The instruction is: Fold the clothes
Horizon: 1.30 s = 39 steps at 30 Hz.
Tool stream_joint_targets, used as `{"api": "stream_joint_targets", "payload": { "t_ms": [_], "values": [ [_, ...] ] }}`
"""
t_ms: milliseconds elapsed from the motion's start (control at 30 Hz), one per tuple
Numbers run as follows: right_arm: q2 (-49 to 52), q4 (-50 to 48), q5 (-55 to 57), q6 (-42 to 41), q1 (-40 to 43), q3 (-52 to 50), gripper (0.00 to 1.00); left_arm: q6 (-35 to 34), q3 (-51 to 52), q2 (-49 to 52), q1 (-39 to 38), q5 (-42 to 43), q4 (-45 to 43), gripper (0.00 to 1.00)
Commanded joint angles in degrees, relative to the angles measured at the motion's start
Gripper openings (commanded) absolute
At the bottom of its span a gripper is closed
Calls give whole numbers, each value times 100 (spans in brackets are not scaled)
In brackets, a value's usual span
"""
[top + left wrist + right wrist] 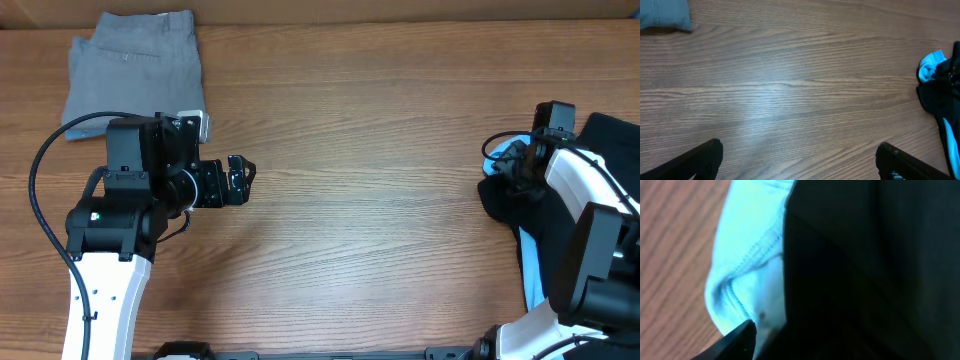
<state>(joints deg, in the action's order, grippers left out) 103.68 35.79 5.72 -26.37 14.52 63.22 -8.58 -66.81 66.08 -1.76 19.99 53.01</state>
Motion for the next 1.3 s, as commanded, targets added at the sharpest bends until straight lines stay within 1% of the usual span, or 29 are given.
{"api": "stream_joint_targets", "payload": {
  "t_ms": [0, 100, 167, 233, 333, 367, 567, 600, 633, 700, 733, 833, 967, 1100, 1200, 1267],
  "values": [
    [-4, 50, 243, -48, 2, 114, 54, 131, -140, 42, 24, 101, -42, 100],
    [-4, 50, 243, -50, 2, 85, 48, 131, -140, 68, 24, 101, -74, 100],
    [-4, 55, 299, -50, 2, 85, 45, 129, -140, 87, 24, 103, -81, 100],
    [-4, 52, 535, -63, 2, 85, 38, 129, -140, 105, 24, 105, -81, 100],
    [-4, 79, 695, -68, 2, 87, 38, 129, -140, 109, 24, 103, -81, 100],
    [-4, 87, 693, -68, 2, 87, 40, 129, -140, 109, 24, 103, -81, 100],
    [-2, 70, 693, -68, 2, 85, 40, 129, -140, 109, 24, 103, -83, 100],
    [-2, 74, 691, -68, 2, 85, 37, 129, -140, 109, 24, 103, -81, 100],
    [-4, 83, 691, -68, 2, 85, 29, 129, -140, 109, 24, 105, -81, 100],
    [-11, 79, 688, -70, 2, 111, 17, 129, -140, 109, 24, 105, -81, 100],
    [-37, 157, 621, -68, 2, 238, 5, 129, -140, 109, 24, 103, -81, 100],
    [-160, 525, 605, -66, 2, 699, 4, 129, -140, 109, 24, 103, -81, 100],
    [-402, 1187, 479, -15, -37, 1659, 4, 129, -140, 109, 24, 103, -87, 100],
    [-614, 1620, -382, 437, -214, 2614, 4, 129, -140, 109, 24, 103, -133, 100],
    [-717, 1860, -907, 531, -492, 3171, 4, 129, -140, 109, 24, 103, -179, 100],
    [-776, 1996, -1185, 540, -861, 3460, 4, 129, -142, 109, 24, 103, -212, 100]
  ]
}}
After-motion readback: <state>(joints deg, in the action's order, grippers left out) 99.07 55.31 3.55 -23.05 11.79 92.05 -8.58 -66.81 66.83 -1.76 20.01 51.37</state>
